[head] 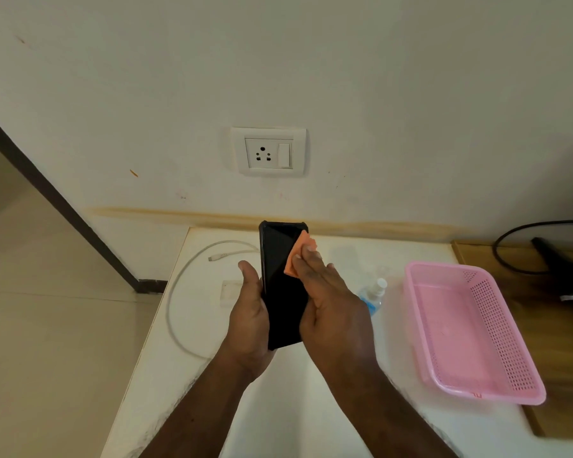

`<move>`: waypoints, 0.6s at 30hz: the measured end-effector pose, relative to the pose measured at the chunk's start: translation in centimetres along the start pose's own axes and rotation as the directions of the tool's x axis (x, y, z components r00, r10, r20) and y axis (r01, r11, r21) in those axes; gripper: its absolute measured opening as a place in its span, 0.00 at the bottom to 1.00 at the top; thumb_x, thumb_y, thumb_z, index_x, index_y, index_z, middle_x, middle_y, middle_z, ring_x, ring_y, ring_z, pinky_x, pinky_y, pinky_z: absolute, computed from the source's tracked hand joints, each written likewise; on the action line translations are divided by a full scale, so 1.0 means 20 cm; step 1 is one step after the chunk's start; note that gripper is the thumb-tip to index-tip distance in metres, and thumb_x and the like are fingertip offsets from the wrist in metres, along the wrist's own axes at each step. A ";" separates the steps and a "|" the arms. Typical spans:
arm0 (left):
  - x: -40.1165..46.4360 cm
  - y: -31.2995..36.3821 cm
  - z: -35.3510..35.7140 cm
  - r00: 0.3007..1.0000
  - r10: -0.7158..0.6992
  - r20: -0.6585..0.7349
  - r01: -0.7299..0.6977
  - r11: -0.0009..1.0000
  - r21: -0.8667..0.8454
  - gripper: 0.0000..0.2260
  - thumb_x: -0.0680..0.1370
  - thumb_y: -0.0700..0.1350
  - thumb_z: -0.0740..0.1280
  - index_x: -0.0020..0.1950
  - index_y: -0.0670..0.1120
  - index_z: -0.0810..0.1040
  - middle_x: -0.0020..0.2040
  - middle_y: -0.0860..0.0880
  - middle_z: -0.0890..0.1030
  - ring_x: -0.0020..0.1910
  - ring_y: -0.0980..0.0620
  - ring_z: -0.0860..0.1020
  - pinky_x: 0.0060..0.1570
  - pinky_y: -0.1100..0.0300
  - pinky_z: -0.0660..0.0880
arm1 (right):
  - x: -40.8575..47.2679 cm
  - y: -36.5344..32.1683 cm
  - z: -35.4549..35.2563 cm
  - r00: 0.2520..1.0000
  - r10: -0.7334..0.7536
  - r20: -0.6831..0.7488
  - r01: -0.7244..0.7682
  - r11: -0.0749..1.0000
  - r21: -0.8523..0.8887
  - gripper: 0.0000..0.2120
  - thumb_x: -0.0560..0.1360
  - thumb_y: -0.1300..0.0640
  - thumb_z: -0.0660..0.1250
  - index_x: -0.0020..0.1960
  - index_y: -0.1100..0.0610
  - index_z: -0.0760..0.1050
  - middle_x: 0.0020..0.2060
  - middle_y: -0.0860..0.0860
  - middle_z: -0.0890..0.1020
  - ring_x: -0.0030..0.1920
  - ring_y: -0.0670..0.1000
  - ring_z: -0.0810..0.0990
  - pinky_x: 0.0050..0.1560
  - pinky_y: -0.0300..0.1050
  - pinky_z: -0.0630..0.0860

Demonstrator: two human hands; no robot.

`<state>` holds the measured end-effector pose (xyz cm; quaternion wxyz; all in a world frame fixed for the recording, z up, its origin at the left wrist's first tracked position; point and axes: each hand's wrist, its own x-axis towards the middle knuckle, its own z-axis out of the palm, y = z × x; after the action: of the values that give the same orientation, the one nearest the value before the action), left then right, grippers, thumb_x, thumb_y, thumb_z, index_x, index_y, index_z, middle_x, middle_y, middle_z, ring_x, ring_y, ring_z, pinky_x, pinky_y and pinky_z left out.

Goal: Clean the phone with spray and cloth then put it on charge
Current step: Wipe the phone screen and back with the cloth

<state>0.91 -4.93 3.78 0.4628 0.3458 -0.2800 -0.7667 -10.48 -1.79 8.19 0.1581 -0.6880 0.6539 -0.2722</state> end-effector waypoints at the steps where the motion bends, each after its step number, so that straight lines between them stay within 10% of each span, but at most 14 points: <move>1: 0.00 0.00 0.00 1.000 0.003 -0.019 -0.003 1.000 0.009 0.30 0.74 0.71 0.50 0.59 0.59 0.84 0.61 0.50 0.84 0.61 0.48 0.81 0.51 0.55 0.81 | 0.00 -0.01 0.01 1.000 -0.006 0.007 0.006 1.000 0.015 0.29 0.81 0.60 0.63 0.78 0.47 0.57 0.71 0.35 0.49 0.70 0.37 0.45 0.71 0.37 0.51; 6: 0.02 -0.03 -0.01 0.999 -0.009 -0.053 0.011 0.999 0.034 0.28 0.74 0.70 0.50 0.56 0.60 0.85 0.59 0.49 0.84 0.60 0.49 0.82 0.49 0.56 0.81 | -0.01 -0.04 0.02 0.997 -0.069 -0.027 0.071 0.996 0.054 0.28 0.79 0.63 0.66 0.76 0.53 0.64 0.74 0.42 0.58 0.73 0.41 0.55 0.74 0.43 0.56; 11: 0.02 -0.02 -0.02 0.999 -0.025 -0.033 0.024 0.999 -0.025 0.40 0.71 0.73 0.53 0.72 0.48 0.73 0.67 0.37 0.78 0.66 0.39 0.77 0.69 0.43 0.70 | -0.06 -0.09 0.01 0.975 -0.220 -0.036 0.223 0.968 0.118 0.26 0.71 0.69 0.59 0.68 0.60 0.75 0.68 0.55 0.76 0.69 0.57 0.73 0.66 0.57 0.71; 18: 0.02 0.01 -0.05 0.999 -0.017 -0.036 0.013 0.993 -0.117 0.41 0.71 0.74 0.52 0.68 0.45 0.79 0.66 0.40 0.79 0.66 0.42 0.78 0.65 0.46 0.74 | -0.02 -0.05 0.01 0.970 -0.243 0.019 0.244 0.965 -0.092 0.24 0.70 0.65 0.75 0.66 0.57 0.78 0.65 0.52 0.78 0.66 0.52 0.76 0.69 0.55 0.60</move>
<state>1.67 -5.49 3.27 0.4816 0.3342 -0.2236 -0.7787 -9.49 -1.39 8.54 0.0935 -0.7707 0.5760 -0.2559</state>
